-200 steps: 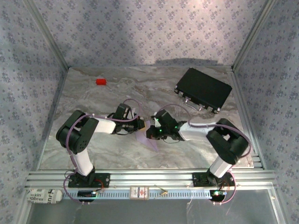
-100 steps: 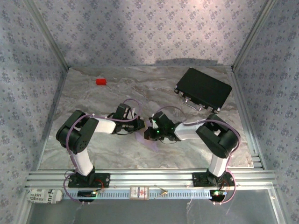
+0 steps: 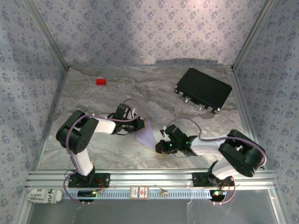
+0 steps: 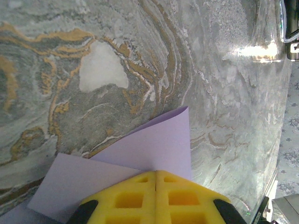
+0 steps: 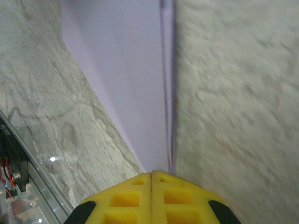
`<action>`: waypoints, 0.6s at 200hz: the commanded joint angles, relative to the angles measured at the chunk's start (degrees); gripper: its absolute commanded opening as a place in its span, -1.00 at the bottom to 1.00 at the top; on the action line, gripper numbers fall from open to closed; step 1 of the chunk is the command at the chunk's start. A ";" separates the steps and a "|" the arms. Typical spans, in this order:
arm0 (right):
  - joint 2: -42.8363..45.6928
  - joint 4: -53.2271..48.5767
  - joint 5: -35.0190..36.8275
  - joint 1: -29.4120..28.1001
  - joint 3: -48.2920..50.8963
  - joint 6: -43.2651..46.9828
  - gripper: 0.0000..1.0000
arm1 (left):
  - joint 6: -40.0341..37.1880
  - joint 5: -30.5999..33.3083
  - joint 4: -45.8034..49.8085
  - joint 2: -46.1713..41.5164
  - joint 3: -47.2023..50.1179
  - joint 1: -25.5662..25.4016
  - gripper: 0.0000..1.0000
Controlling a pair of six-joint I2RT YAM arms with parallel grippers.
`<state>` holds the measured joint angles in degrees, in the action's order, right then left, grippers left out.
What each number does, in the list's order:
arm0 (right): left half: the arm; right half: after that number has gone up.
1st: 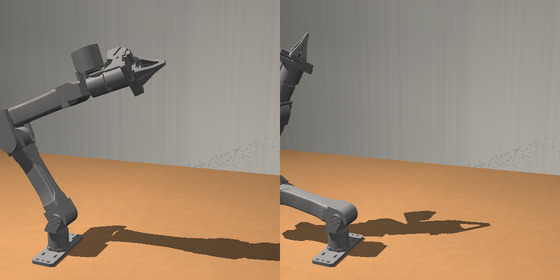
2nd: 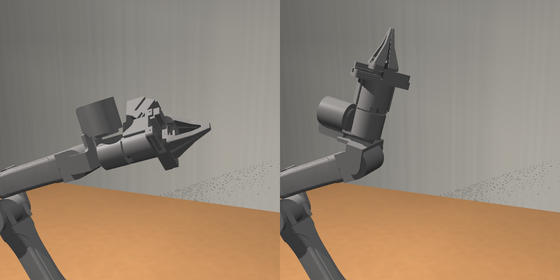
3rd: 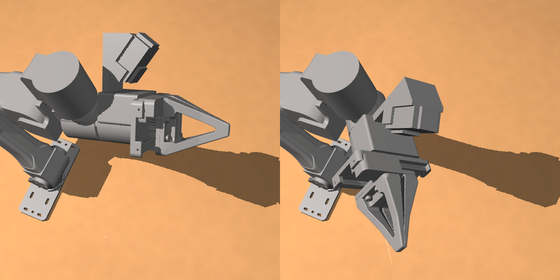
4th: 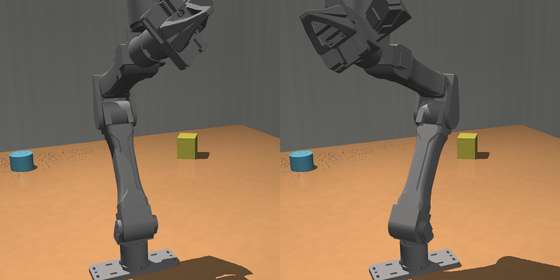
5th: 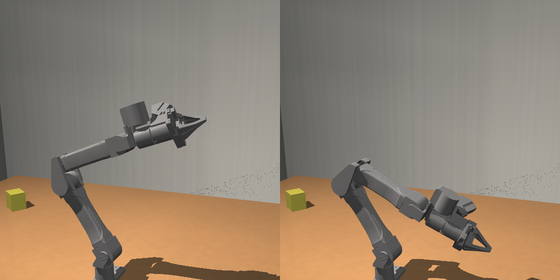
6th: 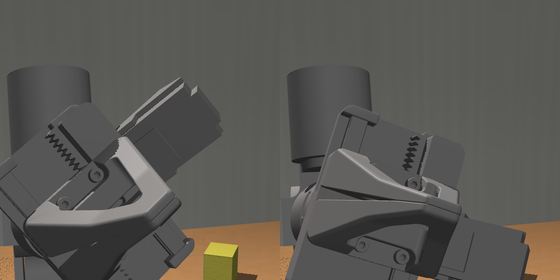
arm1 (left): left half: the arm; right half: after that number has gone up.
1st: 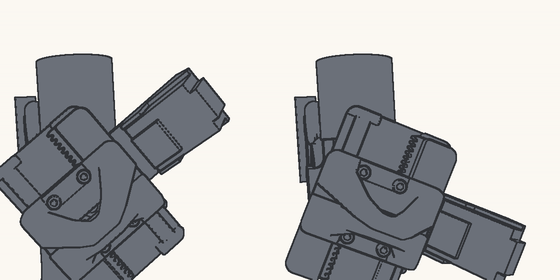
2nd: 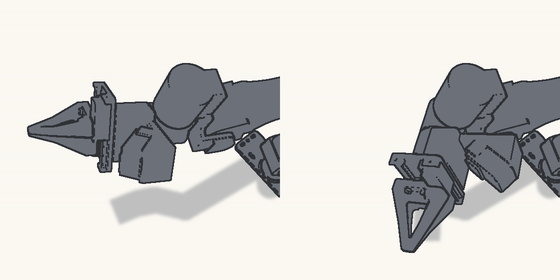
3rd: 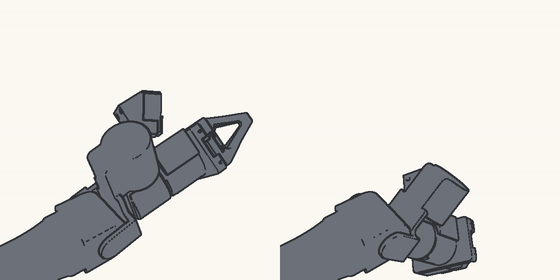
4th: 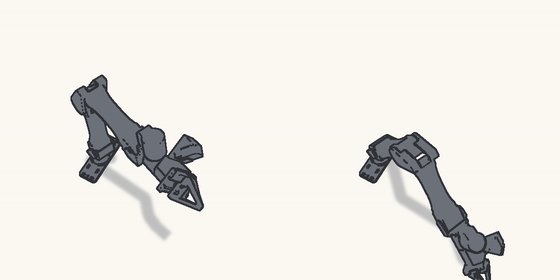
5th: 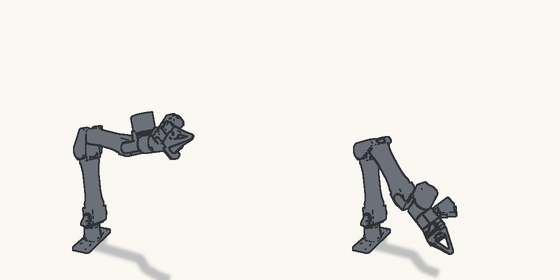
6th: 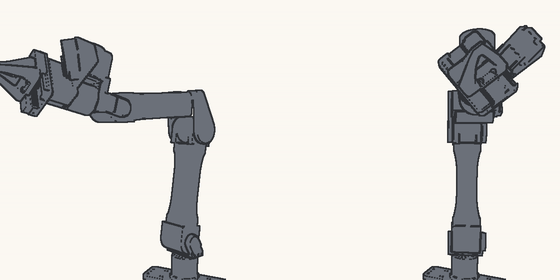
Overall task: Fold a paper plane with a square sheet of paper (pick it up from the middle)
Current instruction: Fourth fold the wing at the center of the table.
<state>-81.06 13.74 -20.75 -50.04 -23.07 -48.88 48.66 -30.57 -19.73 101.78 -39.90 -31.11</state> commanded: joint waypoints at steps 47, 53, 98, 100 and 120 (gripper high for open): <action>8.73 -13.37 4.68 0.05 -1.83 -3.22 -0.45 | 0.16 4.27 4.42 0.53 2.90 0.88 -0.89; 8.30 -13.73 4.09 0.20 -2.46 -3.15 -0.45 | 0.28 4.28 4.39 0.53 2.94 0.88 -0.89; 4.51 -8.56 1.77 -0.45 -3.12 -6.06 -0.38 | 2.08 4.24 3.06 0.62 3.34 1.29 -0.89; 4.44 -8.49 1.83 -0.44 -3.12 -6.16 -0.38 | 2.12 4.28 3.06 0.62 3.34 1.20 -0.89; 3.90 -10.22 3.32 -0.84 -2.54 -7.57 -0.37 | 2.55 4.28 2.94 0.45 3.42 1.19 -0.89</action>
<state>-76.29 4.84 -18.20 -50.33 -25.23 -53.58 50.78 -30.41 -21.45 101.54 -38.81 -30.74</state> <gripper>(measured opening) 0.314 0.058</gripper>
